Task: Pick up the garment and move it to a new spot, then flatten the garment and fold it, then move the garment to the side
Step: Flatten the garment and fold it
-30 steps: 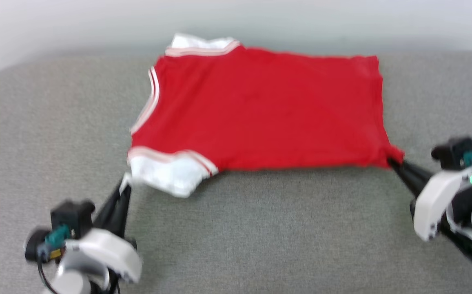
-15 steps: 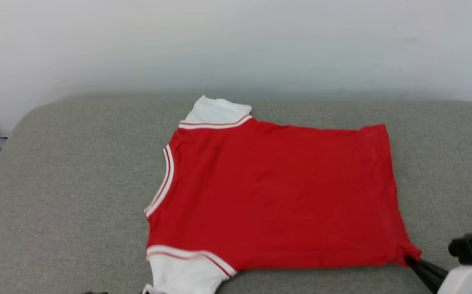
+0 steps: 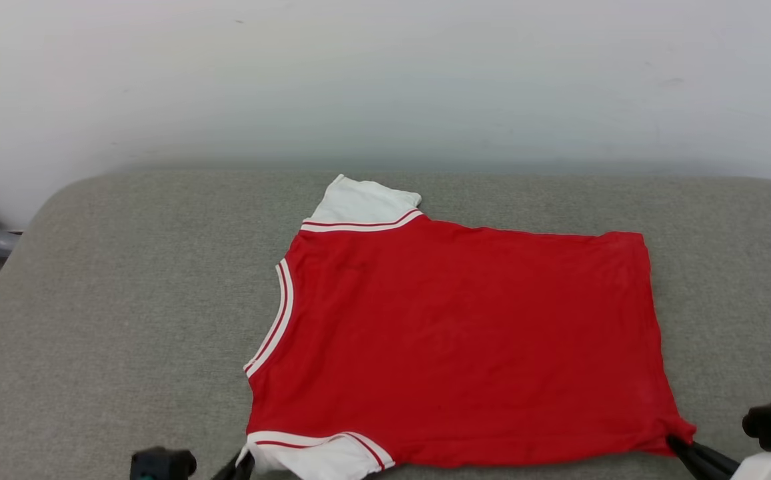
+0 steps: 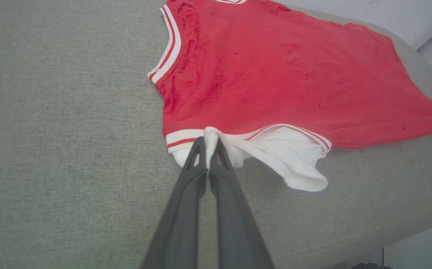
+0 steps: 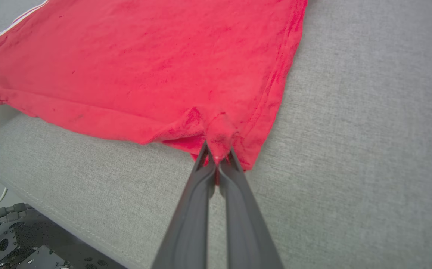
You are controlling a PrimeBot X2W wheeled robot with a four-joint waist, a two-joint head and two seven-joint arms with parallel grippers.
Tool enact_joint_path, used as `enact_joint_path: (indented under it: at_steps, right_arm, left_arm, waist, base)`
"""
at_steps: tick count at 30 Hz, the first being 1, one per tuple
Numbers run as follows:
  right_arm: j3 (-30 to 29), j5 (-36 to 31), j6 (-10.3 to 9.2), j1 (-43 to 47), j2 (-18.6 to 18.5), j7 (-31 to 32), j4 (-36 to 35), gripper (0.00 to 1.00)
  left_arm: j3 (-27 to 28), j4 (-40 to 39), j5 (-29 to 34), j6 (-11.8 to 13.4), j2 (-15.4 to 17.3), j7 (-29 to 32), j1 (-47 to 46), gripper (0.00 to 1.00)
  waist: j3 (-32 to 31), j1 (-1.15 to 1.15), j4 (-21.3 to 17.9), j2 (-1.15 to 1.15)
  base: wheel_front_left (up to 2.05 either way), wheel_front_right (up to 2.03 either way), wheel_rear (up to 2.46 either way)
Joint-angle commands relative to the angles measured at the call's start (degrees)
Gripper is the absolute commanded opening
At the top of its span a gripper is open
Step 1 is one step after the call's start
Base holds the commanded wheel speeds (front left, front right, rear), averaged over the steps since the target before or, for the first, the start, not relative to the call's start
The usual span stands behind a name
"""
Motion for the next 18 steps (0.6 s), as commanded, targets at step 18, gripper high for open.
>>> enact_joint_path:
  at_steps: [18]
  right_arm:
    - [-4.27, -1.39, -0.06, -14.40, 5.10, 4.49, -0.11, 0.00]
  left_arm:
    - [1.45, 12.67, 3.71, -8.51, 0.31, 2.97, -28.48, 0.00]
  waist:
    - [9.33, 0.00, -4.37, 0.00]
  base:
    - [0.00, 0.00, 0.00]
